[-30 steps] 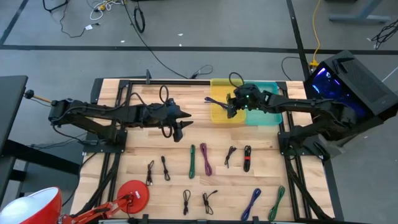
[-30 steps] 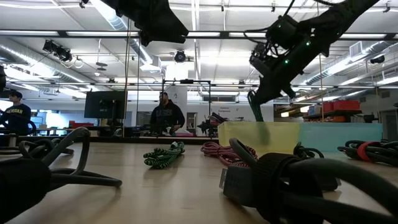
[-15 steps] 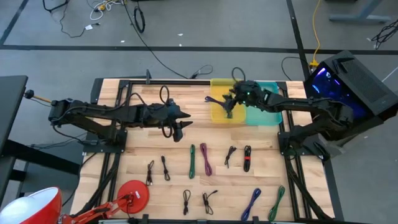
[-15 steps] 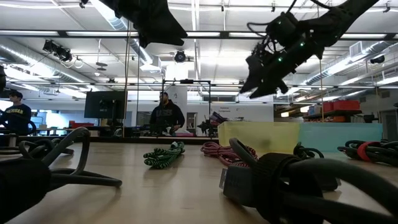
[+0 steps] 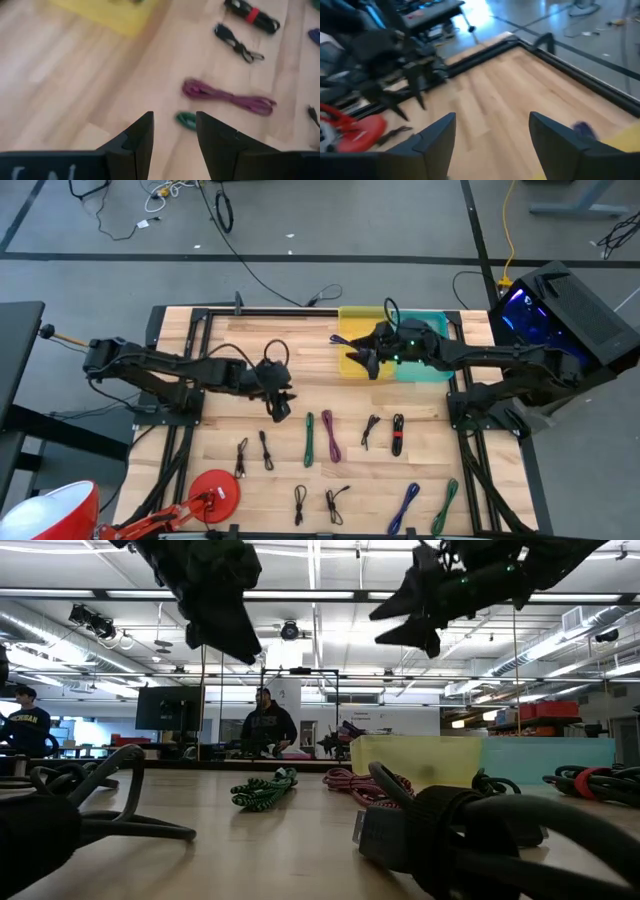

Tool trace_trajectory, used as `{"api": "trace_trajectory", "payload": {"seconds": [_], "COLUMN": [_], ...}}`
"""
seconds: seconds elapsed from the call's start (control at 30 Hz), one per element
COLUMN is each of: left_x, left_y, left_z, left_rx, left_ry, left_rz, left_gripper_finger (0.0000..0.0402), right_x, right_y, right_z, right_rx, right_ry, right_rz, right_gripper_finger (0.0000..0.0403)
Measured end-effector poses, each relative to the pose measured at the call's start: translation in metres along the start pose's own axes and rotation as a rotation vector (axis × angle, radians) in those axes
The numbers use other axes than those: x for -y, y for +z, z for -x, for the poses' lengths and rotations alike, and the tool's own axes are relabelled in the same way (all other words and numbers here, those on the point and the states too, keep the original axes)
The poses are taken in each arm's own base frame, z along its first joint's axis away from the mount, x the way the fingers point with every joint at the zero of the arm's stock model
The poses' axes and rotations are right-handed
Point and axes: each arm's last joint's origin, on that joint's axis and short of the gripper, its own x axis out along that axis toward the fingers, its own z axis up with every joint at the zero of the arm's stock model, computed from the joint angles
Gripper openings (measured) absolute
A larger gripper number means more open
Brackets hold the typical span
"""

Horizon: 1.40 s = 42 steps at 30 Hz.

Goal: Pick & Place USB Port
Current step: Put the black charger cable into the blue bin

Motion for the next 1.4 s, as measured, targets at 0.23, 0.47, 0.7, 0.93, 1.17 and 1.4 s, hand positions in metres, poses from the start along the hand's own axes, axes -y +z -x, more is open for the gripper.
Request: {"api": "trace_trajectory", "payload": {"seconds": [0.23, 0.47, 0.7, 0.93, 1.17, 1.4], "left_x": [0.019, 0.026, 0.036, 0.048, 0.061, 0.075], "left_y": [-0.011, -0.015, -0.020, -0.029, -0.038, -0.051], "left_z": [0.006, 0.009, 0.013, 0.019, 0.026, 0.036], "left_rx": [0.007, 0.029, 0.031, 0.035, 0.054, 0.082], "left_ry": [0.001, 0.010, -0.012, -0.039, -0.049, -0.061], "left_rz": [-0.046, -0.048, -0.051, -0.031, 0.020, 0.083], "left_gripper_finger": [0.0145, 0.0138, 0.0137, 0.0137, 0.0137, 0.0137], "right_x": [-0.026, -0.048, -0.076, -0.099, -0.107, -0.100], "right_y": [-0.021, -0.058, -0.094, -0.116, -0.131, -0.156], "right_z": [0.001, 0.011, 0.034, 0.057, 0.070, 0.075], "right_rx": [-0.159, -0.444, -0.681, -0.746, -0.735, -0.755], "right_ry": [0.057, -0.021, -0.167, -0.293, -0.430, -0.537], "right_rz": [0.027, -0.053, -0.126, -0.214, -0.282, -0.358], "right_gripper_finger": [0.0234, 0.0215, 0.0199, 0.0196, 0.0196, 0.0196]}}
